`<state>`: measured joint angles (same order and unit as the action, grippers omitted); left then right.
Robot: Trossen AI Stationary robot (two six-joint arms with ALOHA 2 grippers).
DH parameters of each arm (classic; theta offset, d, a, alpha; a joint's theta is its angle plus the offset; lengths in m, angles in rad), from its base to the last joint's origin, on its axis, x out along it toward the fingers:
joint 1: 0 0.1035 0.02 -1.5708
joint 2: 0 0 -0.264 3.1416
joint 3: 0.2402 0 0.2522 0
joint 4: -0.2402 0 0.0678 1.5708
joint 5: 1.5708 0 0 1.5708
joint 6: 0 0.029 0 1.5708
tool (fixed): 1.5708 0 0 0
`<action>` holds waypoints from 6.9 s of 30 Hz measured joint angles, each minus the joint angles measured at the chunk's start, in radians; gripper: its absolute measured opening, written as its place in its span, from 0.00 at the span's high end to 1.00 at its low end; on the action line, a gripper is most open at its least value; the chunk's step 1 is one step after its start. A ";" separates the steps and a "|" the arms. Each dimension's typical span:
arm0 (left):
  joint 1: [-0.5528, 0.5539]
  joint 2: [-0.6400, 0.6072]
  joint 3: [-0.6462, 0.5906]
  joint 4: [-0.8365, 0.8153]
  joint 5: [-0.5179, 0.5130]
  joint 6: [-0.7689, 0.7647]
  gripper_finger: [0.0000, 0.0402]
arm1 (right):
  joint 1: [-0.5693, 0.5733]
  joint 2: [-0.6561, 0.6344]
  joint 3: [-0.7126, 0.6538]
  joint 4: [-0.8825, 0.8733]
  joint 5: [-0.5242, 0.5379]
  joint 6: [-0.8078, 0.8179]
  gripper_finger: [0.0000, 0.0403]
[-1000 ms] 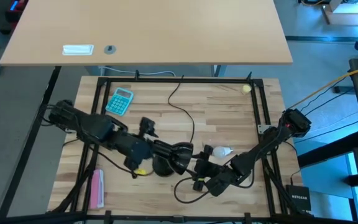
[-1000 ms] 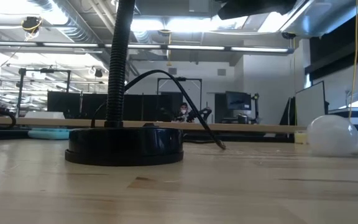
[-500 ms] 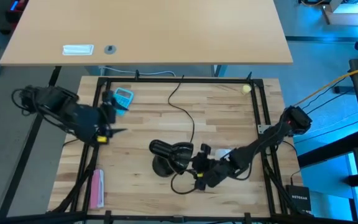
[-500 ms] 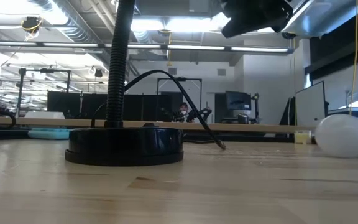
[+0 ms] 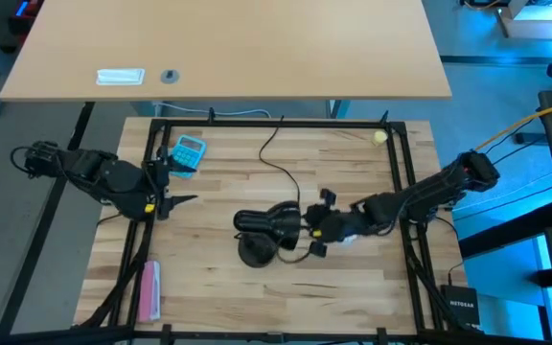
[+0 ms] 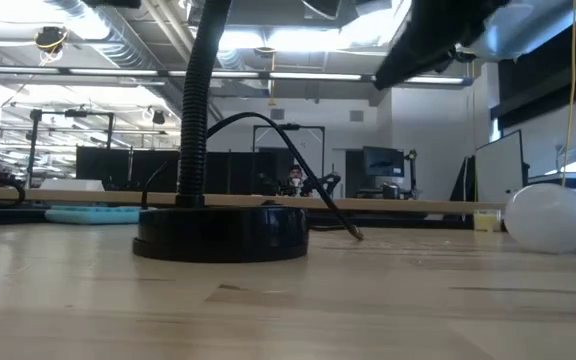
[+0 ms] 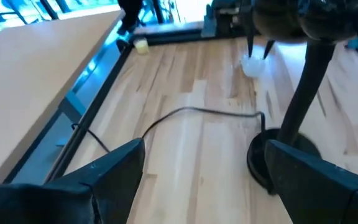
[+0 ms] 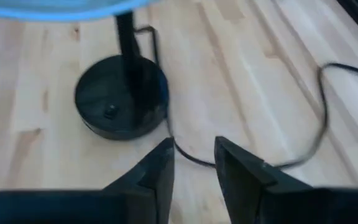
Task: Screw lightbulb
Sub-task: Return to Home Position
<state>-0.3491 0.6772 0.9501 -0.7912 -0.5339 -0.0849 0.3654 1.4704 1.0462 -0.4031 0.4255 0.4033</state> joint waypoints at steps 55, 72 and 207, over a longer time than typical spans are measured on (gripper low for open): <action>0.138 -0.671 -0.829 0.770 0.255 0.072 0.67 | -0.428 -0.791 -0.932 1.004 -0.524 -0.220 0.96; 0.188 -0.673 -0.892 0.794 0.329 0.005 0.67 | -0.452 -1.122 -1.034 0.898 -0.540 -0.173 0.96; 0.212 -0.650 -0.941 0.840 0.277 0.033 0.67 | -0.451 -1.459 -1.039 0.424 -0.433 -0.094 0.96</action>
<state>-0.1368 0.0269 0.0093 0.0486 -0.2569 -0.0518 -0.0856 0.0116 0.0074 0.0212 -0.0078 0.3092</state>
